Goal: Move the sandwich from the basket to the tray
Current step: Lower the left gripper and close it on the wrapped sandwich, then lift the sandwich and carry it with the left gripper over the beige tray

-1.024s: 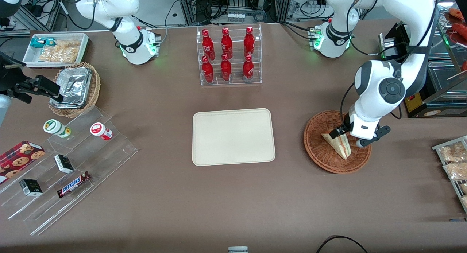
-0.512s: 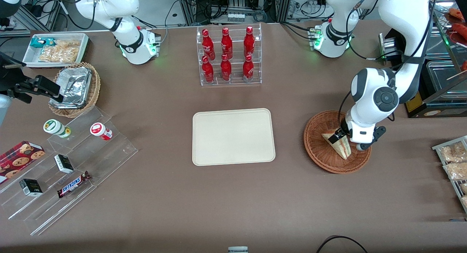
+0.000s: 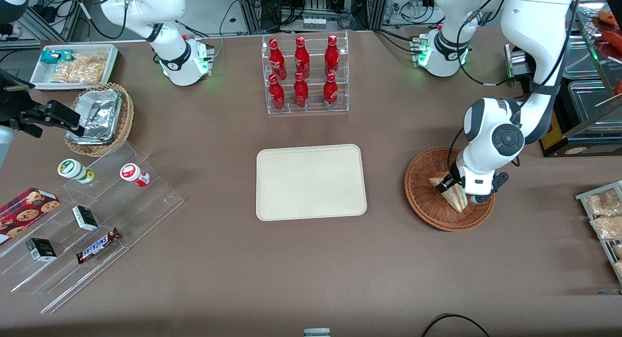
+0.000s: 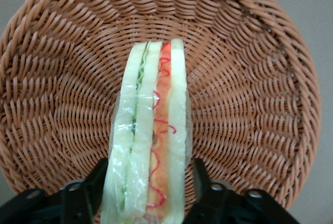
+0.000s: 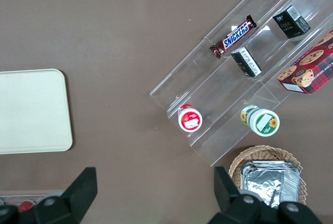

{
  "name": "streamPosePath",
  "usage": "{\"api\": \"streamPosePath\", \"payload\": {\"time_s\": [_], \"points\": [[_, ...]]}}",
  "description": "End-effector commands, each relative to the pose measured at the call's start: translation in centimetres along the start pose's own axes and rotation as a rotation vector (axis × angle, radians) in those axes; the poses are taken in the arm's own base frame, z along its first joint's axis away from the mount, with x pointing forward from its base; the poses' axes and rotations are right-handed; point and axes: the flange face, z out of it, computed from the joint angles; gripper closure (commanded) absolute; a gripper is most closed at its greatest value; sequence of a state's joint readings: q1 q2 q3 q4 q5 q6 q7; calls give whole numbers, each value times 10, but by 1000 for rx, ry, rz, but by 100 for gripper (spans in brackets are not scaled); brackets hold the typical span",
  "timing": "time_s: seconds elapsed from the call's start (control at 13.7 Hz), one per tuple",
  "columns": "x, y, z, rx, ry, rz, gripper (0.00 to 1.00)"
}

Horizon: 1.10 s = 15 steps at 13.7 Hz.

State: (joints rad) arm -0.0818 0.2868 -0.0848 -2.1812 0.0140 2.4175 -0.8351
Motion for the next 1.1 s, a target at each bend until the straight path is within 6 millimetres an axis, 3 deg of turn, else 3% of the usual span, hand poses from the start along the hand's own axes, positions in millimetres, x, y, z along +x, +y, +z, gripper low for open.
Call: {"api": "streamPosePath", "payload": {"time_s": [0.0, 0.29, 0.51, 0.66, 0.73, 0.8, 0.95, 1.02], "points": [[7, 6, -23, 25, -9, 35, 89], [18, 25, -72, 74, -54, 99, 88], [6, 52, -94, 83, -65, 271, 88], [-7, 82, -103, 78, -82, 503, 85], [-27, 107, -103, 91, -91, 561, 83], [-43, 124, -103, 99, -96, 597, 82], [-55, 138, -97, 93, -102, 575, 88], [-78, 156, -94, 90, -101, 611, 90]]}}
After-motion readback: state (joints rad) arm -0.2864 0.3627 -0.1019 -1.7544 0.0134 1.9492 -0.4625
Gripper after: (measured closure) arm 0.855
